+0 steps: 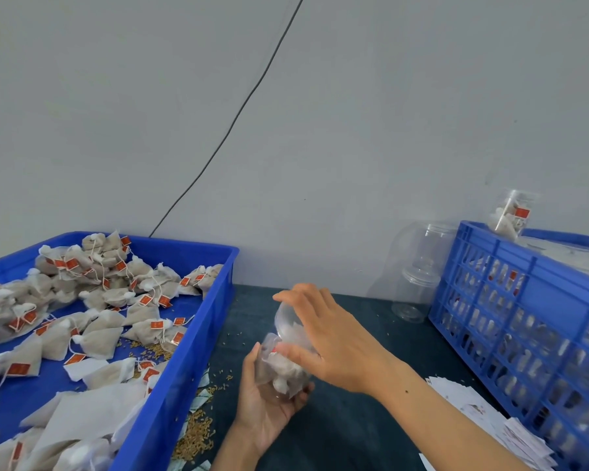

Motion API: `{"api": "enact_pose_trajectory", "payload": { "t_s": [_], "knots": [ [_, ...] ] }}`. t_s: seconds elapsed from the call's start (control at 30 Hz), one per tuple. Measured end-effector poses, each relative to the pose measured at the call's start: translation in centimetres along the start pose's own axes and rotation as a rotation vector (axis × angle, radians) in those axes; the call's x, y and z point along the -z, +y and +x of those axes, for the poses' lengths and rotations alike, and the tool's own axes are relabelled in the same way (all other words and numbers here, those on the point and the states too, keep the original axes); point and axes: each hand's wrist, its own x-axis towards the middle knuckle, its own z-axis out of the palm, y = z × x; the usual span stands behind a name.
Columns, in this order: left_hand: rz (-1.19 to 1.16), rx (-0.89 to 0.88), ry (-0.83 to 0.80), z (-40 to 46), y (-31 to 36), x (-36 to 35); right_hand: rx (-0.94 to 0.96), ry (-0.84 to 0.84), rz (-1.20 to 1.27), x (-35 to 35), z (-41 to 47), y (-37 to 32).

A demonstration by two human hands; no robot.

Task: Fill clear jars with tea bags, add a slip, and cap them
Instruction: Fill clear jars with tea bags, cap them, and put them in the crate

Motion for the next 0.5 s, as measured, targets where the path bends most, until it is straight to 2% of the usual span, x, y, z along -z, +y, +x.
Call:
{"api": "enact_pose_trajectory", "payload": {
  "t_s": [0.07,0.13,0.2,0.27,0.5],
  "knots": [
    [-0.060,0.064,-0.073,0.0,0.1,0.0,0.082,-0.041,0.040,0.4,-0.1,0.0],
    [-0.109,0.100,-0.096,0.1,0.1,0.2,0.080,-0.038,0.137,0.8,-0.1,0.0],
    [-0.165,0.114,-0.066,0.2,0.2,0.3,0.018,-0.019,0.194,0.7,0.1,0.0],
    [-0.194,0.112,-0.025,0.3,0.4,0.3,-0.053,-0.019,0.128,0.0,0.4,0.1],
    [-0.164,0.033,0.138,0.7,0.8,0.3,-0.253,-0.024,0.096,-2.8,0.5,-0.2]
  ]
}}
